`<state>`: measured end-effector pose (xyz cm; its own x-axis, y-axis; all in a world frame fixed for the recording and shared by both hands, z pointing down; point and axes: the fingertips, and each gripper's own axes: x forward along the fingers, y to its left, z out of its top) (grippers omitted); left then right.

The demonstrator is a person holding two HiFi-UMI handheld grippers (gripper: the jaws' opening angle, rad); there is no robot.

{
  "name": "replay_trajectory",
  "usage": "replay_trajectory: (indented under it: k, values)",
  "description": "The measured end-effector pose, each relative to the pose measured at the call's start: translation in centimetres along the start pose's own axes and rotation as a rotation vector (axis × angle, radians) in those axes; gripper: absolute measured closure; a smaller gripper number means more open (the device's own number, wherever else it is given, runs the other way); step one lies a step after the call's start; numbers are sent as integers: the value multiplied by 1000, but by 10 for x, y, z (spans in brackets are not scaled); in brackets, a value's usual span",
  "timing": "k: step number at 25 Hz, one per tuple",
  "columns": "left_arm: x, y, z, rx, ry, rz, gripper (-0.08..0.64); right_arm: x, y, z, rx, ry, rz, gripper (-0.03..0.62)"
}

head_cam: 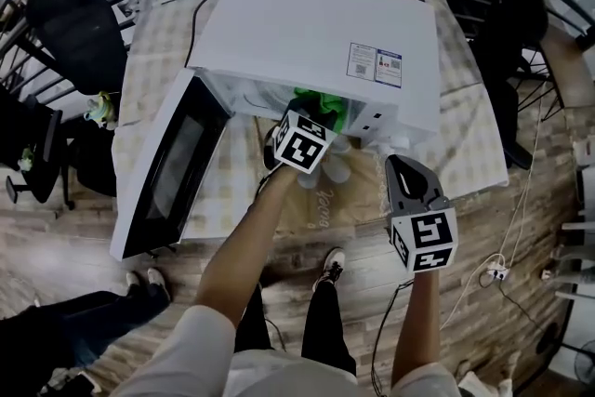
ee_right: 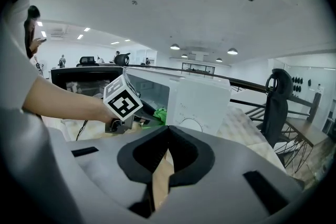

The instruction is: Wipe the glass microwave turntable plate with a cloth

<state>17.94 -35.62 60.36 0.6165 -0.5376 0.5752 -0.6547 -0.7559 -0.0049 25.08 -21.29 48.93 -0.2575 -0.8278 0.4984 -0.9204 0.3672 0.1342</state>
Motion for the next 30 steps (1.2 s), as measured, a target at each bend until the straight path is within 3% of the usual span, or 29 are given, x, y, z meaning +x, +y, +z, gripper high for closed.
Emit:
replay_trajectory:
  k: [5,7,9,12,15,17,22,30]
  values:
    - [6,-18,14,-4,-55,-53,402,-8,-7,-3,-5,10,-15,577]
    - [0,-11,16,-8,-99,-37,400,-9,-8,-3,1,8,-19,577]
    - [-11,11,19,-8,-147,34,400,-8,-8,-2,9,4,-19,577]
    - [-31,63,18,-8,-186,203,399,-5,-3,-3,9,2,-13,577]
    - [-46,114,9,-35,-159,352,399,0,3,-5,11,4,-2,577]
    - [-47,135,-2,-60,-113,390,399,3,8,-5,9,6,8,577]
    - [-35,141,-28,-83,-6,334,397,8,17,-6,-7,15,26,577]
    - [-32,116,-27,-28,-41,238,399,12,14,4,-4,-14,2,577]
